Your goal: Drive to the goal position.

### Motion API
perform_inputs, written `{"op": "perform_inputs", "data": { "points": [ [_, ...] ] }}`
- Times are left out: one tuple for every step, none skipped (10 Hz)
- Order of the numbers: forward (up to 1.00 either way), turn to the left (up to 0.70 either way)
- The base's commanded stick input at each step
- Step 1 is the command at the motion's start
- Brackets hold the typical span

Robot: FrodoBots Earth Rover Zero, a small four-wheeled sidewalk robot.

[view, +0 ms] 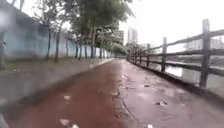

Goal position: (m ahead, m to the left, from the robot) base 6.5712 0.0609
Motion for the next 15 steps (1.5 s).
{"op": "perform_inputs", "data": {
  "points": [
    [0.85,0.02],
    [0.85,0.02],
    [0.85,0.02],
    [0.85,-0.08],
    [0.85,-0.32],
    [0.85,-0.32],
    [0.85,-0.32],
    [0.85,-0.32],
    [0.85,-0.32],
    [0.85,-0.28],
    [0.85,-0.09],
    [0.85,0.02],
    [0.85,0.02],
    [0.85,0.02],
    [0.85,0.02]
  ]
}}
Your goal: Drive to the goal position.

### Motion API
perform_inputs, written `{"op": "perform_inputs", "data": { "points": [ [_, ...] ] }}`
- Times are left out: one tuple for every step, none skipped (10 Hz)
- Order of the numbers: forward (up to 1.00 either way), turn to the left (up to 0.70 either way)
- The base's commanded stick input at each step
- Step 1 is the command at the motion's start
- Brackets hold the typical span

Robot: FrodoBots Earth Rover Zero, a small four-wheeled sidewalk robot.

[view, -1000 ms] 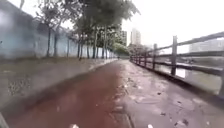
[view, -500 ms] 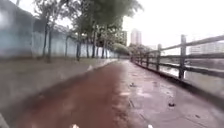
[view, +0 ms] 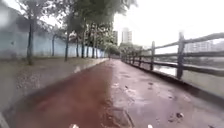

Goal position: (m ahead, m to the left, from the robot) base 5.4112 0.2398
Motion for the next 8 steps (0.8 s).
{"op": "perform_inputs", "data": {
  "points": [
    [0.85,0.02],
    [0.85,0.02],
    [0.85,0.02],
    [0.85,0.02],
    [0.85,0.02],
    [0.85,0.02],
    [0.85,0.02],
    [0.85,0.02]
  ]
}}
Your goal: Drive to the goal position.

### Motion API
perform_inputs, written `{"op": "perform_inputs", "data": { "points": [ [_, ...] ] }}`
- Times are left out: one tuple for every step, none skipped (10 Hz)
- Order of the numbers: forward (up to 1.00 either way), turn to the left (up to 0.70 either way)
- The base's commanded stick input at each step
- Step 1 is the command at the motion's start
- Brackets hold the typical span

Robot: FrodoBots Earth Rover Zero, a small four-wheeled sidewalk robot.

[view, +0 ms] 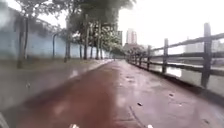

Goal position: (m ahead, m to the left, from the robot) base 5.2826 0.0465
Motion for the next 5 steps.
{"op": "perform_inputs", "data": {
  "points": [
    [0.85,0.02],
    [0.85,0.02],
    [0.85,0.02],
    [0.85,0.02],
    [0.85,0.02]
  ]
}}
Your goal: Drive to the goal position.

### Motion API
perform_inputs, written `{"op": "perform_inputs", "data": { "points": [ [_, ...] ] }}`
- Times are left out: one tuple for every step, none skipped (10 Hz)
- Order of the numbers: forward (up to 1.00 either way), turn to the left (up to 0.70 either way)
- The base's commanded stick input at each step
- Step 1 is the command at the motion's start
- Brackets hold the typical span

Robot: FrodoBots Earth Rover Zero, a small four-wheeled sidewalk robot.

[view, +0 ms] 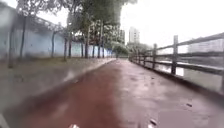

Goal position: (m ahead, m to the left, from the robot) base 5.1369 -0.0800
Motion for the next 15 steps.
{"op": "perform_inputs", "data": {
  "points": [
    [0.85,0.02],
    [0.85,0.02],
    [0.85,0.02],
    [0.85,0.02],
    [0.85,0.02],
    [0.85,0.02],
    [0.85,0.02],
    [0.85,0.02],
    [0.85,0.02],
    [0.85,0.02],
    [0.85,0.02],
    [0.85,-0.18],
    [0.85,-0.31],
    [0.85,-0.32],
    [0.85,-0.32]
  ]
}}
